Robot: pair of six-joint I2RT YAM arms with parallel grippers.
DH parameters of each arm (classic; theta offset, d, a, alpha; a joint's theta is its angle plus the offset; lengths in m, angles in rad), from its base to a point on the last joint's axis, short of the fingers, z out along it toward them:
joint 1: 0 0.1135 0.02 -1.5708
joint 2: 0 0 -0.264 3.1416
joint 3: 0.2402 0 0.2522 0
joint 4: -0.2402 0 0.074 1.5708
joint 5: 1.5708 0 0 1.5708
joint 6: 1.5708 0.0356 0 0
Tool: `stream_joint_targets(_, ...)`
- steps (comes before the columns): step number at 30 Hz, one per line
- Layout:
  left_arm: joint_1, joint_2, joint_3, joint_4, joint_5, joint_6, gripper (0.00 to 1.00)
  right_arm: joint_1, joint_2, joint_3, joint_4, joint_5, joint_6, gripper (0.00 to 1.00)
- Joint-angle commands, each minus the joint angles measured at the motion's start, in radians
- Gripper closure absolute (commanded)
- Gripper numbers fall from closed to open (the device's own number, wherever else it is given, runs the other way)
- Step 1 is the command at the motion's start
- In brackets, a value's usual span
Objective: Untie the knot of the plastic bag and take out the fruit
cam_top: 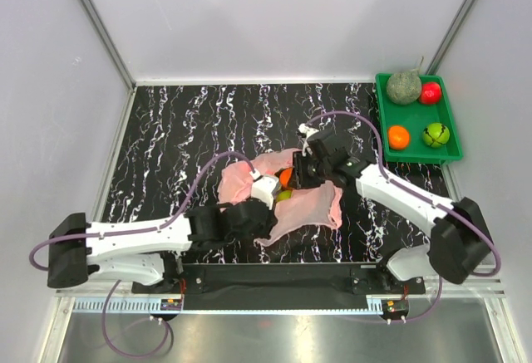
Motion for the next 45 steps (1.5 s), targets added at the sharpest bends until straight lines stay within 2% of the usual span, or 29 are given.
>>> stream_joint_targets(1, 0.001, 0.062, 0.036, 0.024, 0.011, 0.015, 1.00, 0.029, 0.078, 0.079, 0.032, -0.032, 0.000, 0.64)
stream_joint_targets(4, 0.001, 0.102, 0.056, 0.058, -0.042, 0.006, 1.00, 0.027, 0.140, 0.107, 0.065, 0.003, 0.020, 0.62)
stream_joint_targets(7, 0.001, 0.131, 0.099, 0.055, -0.205, 0.004, 1.00, 0.027, 0.204, 0.163, 0.044, 0.048, 0.005, 0.62)
stream_joint_targets(9, -0.001, 0.127, 0.131, 0.043, -0.317, 0.000, 1.00, 0.027, 0.233, 0.205, 0.029, 0.036, -0.001, 0.62)
stream_joint_targets(13, -0.015, 0.069, 0.139, 0.096, -0.414, 0.017, 1.00, 0.029, 0.236, 0.209, 0.033, 0.020, -0.004, 0.62)
stream_joint_targets(16, -0.002, 0.105, 0.145, 0.136, -0.394, 0.053, 1.00, 0.027, 0.246, 0.212, 0.030, 0.002, -0.015, 0.63)
stream_joint_targets(19, 0.007, 0.242, 0.180, 0.118, -0.360, 0.066, 1.00, 0.029, 0.256, 0.228, 0.027, -0.006, -0.019, 0.63)
stream_joint_targets(22, 0.007, 0.328, 0.165, 0.182, -0.336, 0.069, 1.00, 0.029, 0.267, 0.243, 0.018, -0.016, -0.019, 0.63)
stream_joint_targets(26, 0.007, 0.343, 0.131, 0.286, -0.362, 0.086, 1.00, 0.029, 0.259, 0.240, 0.009, -0.007, -0.019, 0.63)
stream_joint_targets(31, 0.007, 0.340, 0.113, 0.290, -0.327, 0.103, 1.00, 0.027, 0.262, 0.269, -0.010, -0.007, -0.038, 0.62)
stream_joint_targets(36, -0.007, 0.337, -0.019, 0.463, -0.140, 0.014, 1.00, 0.026, 0.315, 0.327, -0.013, -0.061, -0.062, 0.62)
stream_joint_targets(42, -0.062, 0.349, -0.151, 0.543, -0.127, -0.100, 1.00, -0.013, 0.365, 0.393, 0.001, -0.128, -0.093, 0.59)
stream_joint_targets(45, -0.084, 0.334, -0.171, 0.572, -0.121, -0.120, 1.00, -0.037, 0.403, 0.427, 0.001, -0.147, -0.105, 0.59)
